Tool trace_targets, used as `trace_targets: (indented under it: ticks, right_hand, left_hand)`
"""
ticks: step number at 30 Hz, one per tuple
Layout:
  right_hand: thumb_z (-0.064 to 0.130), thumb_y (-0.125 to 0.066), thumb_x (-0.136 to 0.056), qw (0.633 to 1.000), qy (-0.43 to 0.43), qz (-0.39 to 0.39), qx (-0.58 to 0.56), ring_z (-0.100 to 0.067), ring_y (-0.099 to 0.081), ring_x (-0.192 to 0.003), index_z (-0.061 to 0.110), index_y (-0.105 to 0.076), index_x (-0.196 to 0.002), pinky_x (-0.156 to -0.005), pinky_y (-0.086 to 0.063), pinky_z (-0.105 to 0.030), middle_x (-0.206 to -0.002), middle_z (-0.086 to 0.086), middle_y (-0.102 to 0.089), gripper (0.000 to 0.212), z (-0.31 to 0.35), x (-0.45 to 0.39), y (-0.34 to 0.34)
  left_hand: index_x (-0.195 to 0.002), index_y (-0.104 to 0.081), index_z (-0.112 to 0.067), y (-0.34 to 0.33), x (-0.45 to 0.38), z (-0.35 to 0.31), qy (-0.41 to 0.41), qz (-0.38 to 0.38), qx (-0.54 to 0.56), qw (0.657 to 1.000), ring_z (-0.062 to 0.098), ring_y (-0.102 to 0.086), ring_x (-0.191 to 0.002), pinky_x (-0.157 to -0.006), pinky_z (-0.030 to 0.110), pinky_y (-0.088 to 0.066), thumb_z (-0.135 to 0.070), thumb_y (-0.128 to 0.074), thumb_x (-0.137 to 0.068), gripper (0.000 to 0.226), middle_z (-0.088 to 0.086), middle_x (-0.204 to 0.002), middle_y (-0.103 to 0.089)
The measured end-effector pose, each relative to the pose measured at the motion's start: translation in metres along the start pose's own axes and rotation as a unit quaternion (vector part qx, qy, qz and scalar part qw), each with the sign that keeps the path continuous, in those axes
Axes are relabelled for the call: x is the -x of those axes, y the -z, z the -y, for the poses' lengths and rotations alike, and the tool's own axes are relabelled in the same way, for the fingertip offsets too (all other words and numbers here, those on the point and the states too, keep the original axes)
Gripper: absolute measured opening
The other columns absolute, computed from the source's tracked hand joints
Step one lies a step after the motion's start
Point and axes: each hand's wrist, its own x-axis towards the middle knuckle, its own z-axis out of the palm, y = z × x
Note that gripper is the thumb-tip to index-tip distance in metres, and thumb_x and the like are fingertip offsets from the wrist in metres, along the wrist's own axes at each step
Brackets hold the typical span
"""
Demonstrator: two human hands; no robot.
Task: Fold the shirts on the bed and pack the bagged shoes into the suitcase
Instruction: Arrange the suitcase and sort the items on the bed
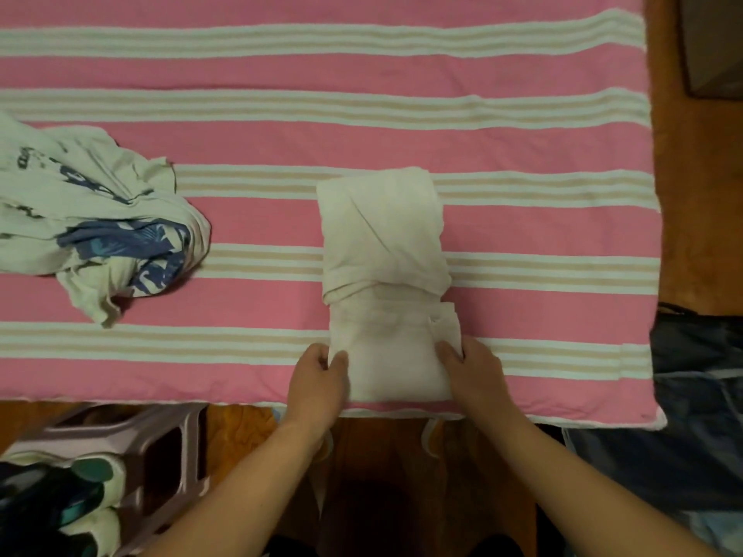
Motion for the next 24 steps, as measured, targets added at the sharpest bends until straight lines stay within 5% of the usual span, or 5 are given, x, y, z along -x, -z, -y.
trace_targets:
  ticks: [4,9,14,18,24]
  right_hand:
    - [0.034,-0.048,-0.104,0.999,0.037,-0.017,-0.013,-0.009,-0.060,-0.081,0.018,-0.062,-0.093,-0.069,-0.045,-0.027,-0.087,0.006,-0.065,0.024,0.004,0.002,-0.001]
    - [0.049,-0.045,-0.101,0.990,-0.043,-0.095,0.096,-0.017,-0.054,-0.067,0.018,-0.051,-0.076,-0.058,-0.038,-0.034,-0.073,0.001,-0.058,0.040,0.013,-0.007,0.002]
    - [0.024,-0.061,-0.093,0.967,0.147,-0.185,0.092,-0.017,-0.050,-0.088,0.016,-0.058,-0.106,-0.077,-0.044,-0.031,-0.098,0.002,-0.053,0.016,0.058,-0.038,0.018]
    - [0.025,-0.056,-0.094,0.973,0.168,-0.131,0.088,-0.027,-0.050,-0.116,0.013,-0.049,-0.137,-0.102,-0.044,-0.046,-0.127,-0.009,-0.056,0.045,0.123,-0.111,0.029]
    - [0.019,-0.054,-0.102,0.985,0.143,-0.081,0.043,-0.021,-0.054,-0.123,0.016,-0.053,-0.138,-0.091,-0.036,-0.024,-0.138,-0.003,-0.057,0.037,0.169,-0.162,0.044]
  left_hand:
    - [-0.077,-0.043,-0.012,0.009,0.007,0.002,-0.035,-0.015,0.018,0.999,0.015,-0.038,-0.061,-0.058,0.032,-0.033,-0.017,-0.054,-0.098,0.024,0.003,-0.070,-0.040]
    - [-0.094,-0.052,-0.022,0.021,-0.010,0.004,-0.124,-0.057,-0.116,0.984,0.015,-0.058,-0.077,-0.069,0.039,-0.053,-0.031,-0.058,-0.099,0.012,-0.004,-0.087,-0.058]
    - [-0.131,-0.055,-0.022,0.033,-0.049,-0.050,-0.243,-0.114,-0.135,0.954,0.010,-0.054,-0.105,-0.093,0.029,-0.048,-0.037,-0.061,-0.098,0.037,-0.009,-0.116,-0.054]
    - [-0.107,-0.056,-0.031,0.026,-0.102,-0.132,-0.206,-0.100,-0.030,0.973,0.017,-0.057,-0.097,-0.087,0.031,-0.048,-0.031,-0.063,-0.096,0.013,-0.002,-0.107,-0.060]
    - [-0.092,-0.063,-0.018,0.039,-0.146,-0.178,-0.146,-0.140,0.069,0.977,0.022,-0.065,-0.085,-0.090,0.048,-0.058,-0.014,-0.068,-0.090,0.006,0.002,-0.093,-0.068]
